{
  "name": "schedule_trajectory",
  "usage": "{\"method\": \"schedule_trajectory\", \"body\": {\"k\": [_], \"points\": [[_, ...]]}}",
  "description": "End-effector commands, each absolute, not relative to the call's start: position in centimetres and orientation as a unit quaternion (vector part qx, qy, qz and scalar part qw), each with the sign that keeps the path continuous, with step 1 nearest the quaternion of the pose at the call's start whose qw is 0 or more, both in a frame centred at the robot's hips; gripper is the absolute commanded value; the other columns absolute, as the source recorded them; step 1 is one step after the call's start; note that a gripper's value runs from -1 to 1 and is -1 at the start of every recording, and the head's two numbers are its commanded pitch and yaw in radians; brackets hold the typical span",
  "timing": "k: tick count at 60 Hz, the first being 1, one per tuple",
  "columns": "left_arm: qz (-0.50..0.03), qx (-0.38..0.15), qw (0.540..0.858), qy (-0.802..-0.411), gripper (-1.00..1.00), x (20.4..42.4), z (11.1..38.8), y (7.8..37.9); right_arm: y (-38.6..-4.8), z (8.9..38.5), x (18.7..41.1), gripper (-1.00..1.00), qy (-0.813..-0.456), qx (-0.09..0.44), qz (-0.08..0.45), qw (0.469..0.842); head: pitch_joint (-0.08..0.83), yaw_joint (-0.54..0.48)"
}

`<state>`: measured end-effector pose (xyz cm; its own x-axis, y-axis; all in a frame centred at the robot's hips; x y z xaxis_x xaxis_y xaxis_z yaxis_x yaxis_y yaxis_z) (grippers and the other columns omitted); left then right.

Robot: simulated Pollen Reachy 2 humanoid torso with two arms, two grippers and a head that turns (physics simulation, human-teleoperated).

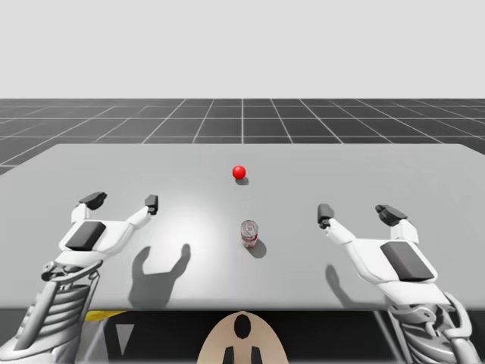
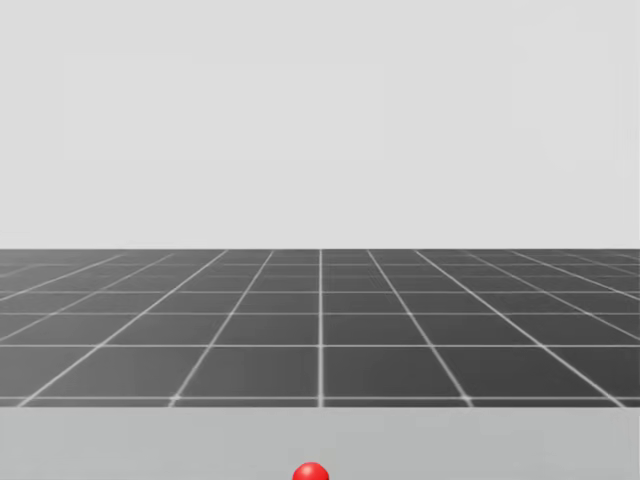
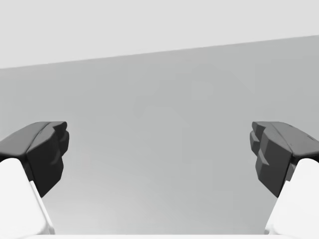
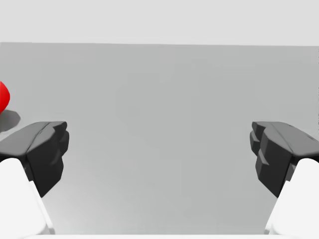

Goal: Watch the red light. When it turns green, pick up the object.

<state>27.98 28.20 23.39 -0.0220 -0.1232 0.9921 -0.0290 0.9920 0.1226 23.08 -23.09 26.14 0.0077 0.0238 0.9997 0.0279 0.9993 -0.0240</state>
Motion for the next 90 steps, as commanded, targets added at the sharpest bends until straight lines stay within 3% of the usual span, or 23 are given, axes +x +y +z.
{"method": "schedule_trajectory", "body": {"k": [1,9,26,45,90], "points": [[-0.027,0.053,0.703,-0.708,-1.00,27.77,23.44,28.55,-22.44,25.95,22.19,-1.00,-0.692,0.000,-0.039,0.721,-0.038,0.00],[-0.027,0.053,0.704,-0.708,-1.00,27.74,23.42,28.54,-22.49,26.09,22.25,-1.00,-0.692,0.014,-0.028,0.721,0.002,0.01],[-0.029,0.053,0.705,-0.707,-1.00,27.77,23.44,28.53,-22.41,26.07,22.34,-1.00,-0.696,0.001,-0.028,0.717,0.245,0.02],[-0.036,0.057,0.705,-0.706,-1.00,27.86,23.36,28.47,-22.35,26.02,22.33,-1.00,-0.697,0.000,-0.023,0.717,0.418,0.00],[-0.037,0.057,0.706,-0.705,-1.00,27.89,23.35,28.37,-22.09,25.89,22.33,-1.00,-0.697,-0.001,-0.017,0.717,0.422,0.01]]}}
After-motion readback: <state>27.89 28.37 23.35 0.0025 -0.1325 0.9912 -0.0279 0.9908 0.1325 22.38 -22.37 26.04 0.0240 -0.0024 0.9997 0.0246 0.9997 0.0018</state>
